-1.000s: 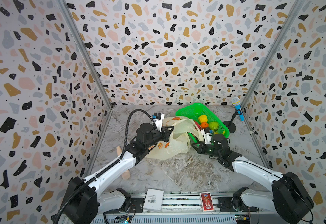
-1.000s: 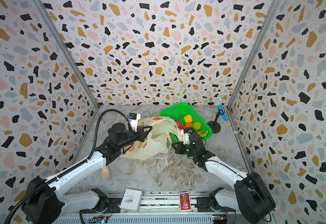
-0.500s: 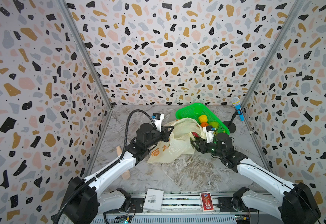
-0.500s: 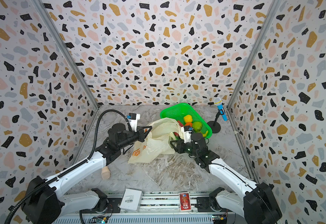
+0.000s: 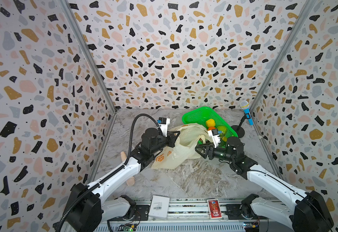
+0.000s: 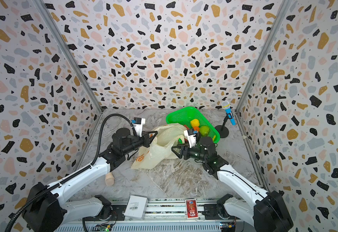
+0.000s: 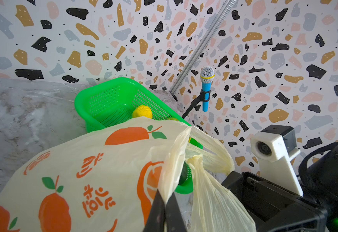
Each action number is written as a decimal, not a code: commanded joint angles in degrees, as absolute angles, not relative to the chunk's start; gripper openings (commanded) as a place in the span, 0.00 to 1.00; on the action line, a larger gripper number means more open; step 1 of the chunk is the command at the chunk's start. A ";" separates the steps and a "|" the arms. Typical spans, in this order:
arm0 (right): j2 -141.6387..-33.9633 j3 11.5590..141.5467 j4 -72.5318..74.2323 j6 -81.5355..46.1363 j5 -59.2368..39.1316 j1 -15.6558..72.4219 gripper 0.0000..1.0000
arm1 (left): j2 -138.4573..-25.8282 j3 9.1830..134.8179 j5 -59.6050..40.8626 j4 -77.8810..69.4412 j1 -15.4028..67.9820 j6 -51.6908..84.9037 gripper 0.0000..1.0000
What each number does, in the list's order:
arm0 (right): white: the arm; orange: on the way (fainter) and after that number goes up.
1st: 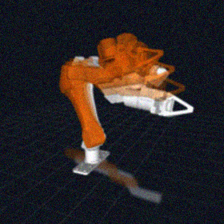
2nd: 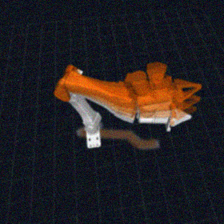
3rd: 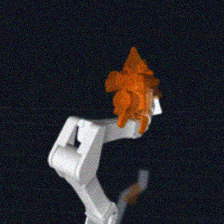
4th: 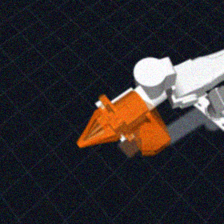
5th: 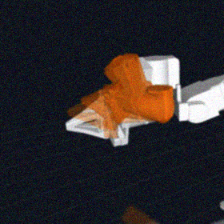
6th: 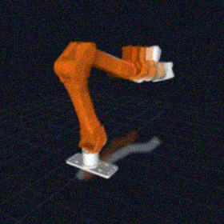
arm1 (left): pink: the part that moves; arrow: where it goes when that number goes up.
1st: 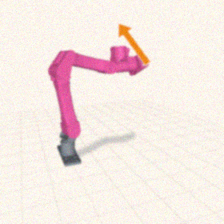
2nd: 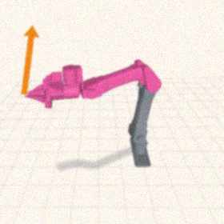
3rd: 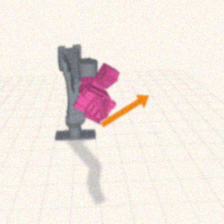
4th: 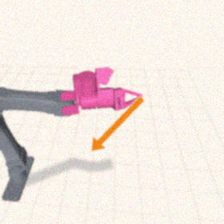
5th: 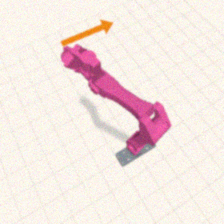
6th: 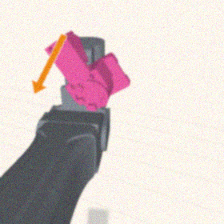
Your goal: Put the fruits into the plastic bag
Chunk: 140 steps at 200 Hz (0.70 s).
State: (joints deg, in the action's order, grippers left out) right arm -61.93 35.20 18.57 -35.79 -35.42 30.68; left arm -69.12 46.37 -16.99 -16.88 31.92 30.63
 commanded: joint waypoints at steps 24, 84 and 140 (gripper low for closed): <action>-62.67 35.66 22.56 -37.62 -39.78 29.09 0.68 | -68.42 46.14 -17.66 -20.30 31.73 29.27 0.00; -57.54 33.54 18.13 -35.82 -40.96 24.01 0.67 | -68.54 46.54 -17.40 -19.95 31.73 28.65 0.00; -59.72 31.79 22.43 -38.02 -45.28 24.13 0.67 | -68.82 46.67 -17.56 -20.29 31.73 28.83 0.00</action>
